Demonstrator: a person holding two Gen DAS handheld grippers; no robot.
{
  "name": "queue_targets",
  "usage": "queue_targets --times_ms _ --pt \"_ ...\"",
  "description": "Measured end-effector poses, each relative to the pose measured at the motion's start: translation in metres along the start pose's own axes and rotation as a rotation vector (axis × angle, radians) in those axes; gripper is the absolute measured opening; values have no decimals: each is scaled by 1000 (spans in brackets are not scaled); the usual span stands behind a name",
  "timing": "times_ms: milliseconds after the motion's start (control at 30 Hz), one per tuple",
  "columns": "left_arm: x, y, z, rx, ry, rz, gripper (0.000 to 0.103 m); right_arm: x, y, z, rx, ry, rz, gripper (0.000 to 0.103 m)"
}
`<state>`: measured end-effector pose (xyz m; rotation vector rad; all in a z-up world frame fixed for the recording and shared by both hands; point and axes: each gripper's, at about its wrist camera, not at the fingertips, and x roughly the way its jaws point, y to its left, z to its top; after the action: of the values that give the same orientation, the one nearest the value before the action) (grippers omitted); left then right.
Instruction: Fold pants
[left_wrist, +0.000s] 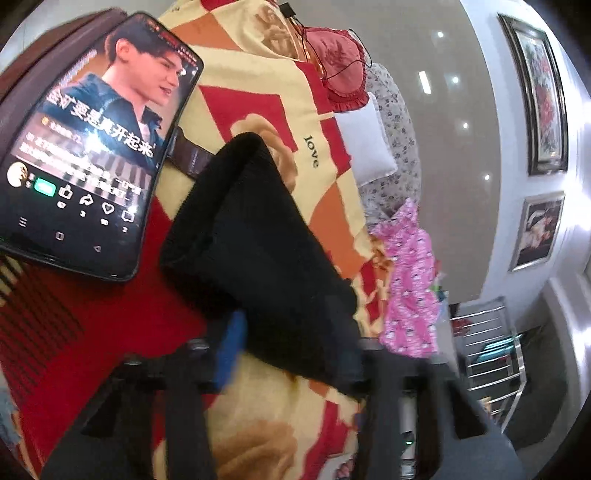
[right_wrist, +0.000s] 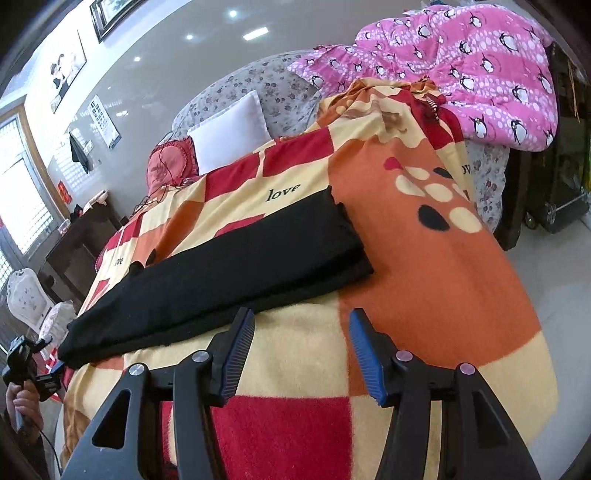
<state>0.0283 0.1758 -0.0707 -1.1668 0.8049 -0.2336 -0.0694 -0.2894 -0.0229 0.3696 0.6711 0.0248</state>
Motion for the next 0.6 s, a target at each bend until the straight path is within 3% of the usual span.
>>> queue_targets --times_ms 133,233,300,600 --pt "-1 9 -6 13 -14 20 14 0 1 -2 12 3 17 55" --pt "1 11 -10 28 -30 11 14 -1 2 -1 19 1 27 55" --pt "2 16 -11 25 -44 -1 14 -1 2 0 35 2 48 61" --pt "2 23 -13 5 -80 -33 14 -10 -18 2 243 -9 160 71"
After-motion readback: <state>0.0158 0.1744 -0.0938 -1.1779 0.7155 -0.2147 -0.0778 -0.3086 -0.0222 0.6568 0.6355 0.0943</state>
